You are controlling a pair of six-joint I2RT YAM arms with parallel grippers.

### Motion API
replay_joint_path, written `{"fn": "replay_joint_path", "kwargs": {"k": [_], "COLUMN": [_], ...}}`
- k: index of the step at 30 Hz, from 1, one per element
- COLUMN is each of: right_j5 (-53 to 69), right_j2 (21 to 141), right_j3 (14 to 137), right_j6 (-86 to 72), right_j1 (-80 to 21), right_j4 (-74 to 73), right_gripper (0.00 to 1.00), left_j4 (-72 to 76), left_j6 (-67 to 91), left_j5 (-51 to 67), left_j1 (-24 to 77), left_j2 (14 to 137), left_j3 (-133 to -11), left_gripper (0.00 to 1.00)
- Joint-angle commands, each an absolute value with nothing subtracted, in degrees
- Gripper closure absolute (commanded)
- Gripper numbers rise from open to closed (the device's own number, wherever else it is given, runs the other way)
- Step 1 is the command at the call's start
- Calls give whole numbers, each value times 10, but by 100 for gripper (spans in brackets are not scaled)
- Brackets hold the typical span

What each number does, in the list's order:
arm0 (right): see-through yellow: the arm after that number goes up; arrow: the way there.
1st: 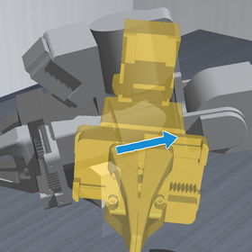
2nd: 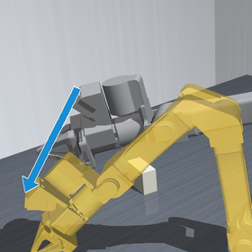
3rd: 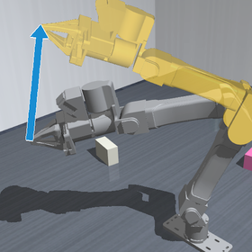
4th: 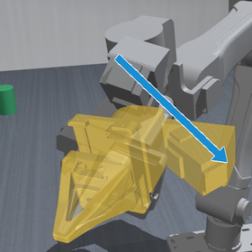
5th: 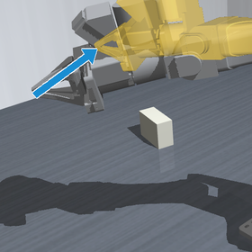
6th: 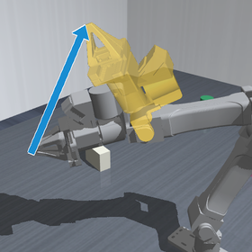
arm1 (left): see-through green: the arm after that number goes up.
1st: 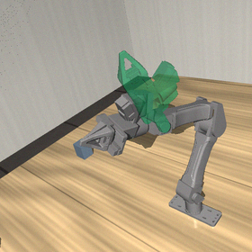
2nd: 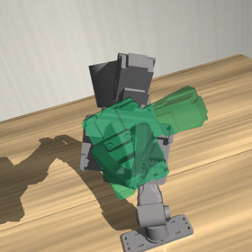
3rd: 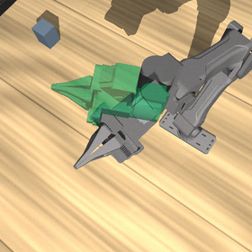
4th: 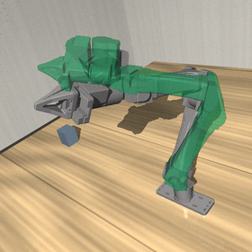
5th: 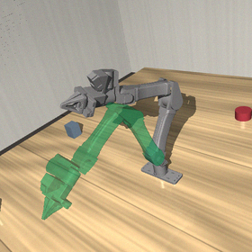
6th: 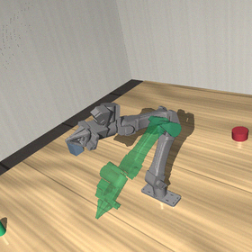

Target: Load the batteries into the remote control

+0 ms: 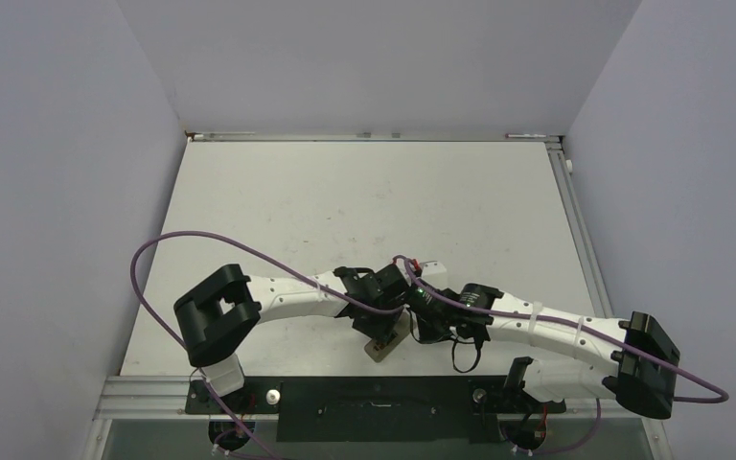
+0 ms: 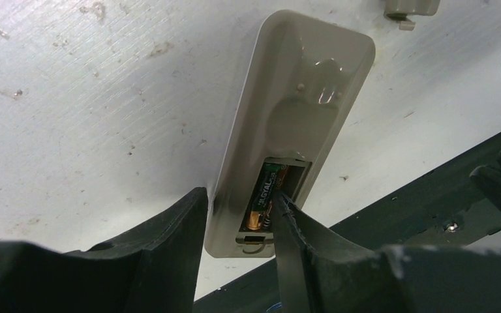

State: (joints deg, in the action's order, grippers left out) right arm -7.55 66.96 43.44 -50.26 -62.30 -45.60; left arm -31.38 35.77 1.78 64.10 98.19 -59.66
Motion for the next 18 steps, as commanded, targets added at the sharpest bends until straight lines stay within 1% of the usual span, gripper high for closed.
{"fn": "replay_joint_path", "kwargs": {"k": [1,4,7,11,13,18], "right_j5": [-82,-82,-82,-83,-82,-82], "right_j2": [656,652,649,648,648,649], "right_j3": [434,430,428,426,425,425], "right_j6": [-492,-494,-495,-496,-495,-495], "right_j1": [-627,-627,-627,-627,-627,-627], "right_j4": [-434,-433,-432,-432,-431,-429], "right_gripper": [91,91,91,91,91,92], "left_j4": [-298,-295,-294,-294,-292,-291], "left_j6": [344,343,343,343,344,345], "left_j5": [20,20,21,23,22,22], "left_j1": [650,650,651,650,650,650], "left_j2": [1001,1007,1011,1014,1015,1013], "left_j3": [-626,-627,-628,-628,-626,-623], "left_gripper": [64,69,77,91,100,100]}}
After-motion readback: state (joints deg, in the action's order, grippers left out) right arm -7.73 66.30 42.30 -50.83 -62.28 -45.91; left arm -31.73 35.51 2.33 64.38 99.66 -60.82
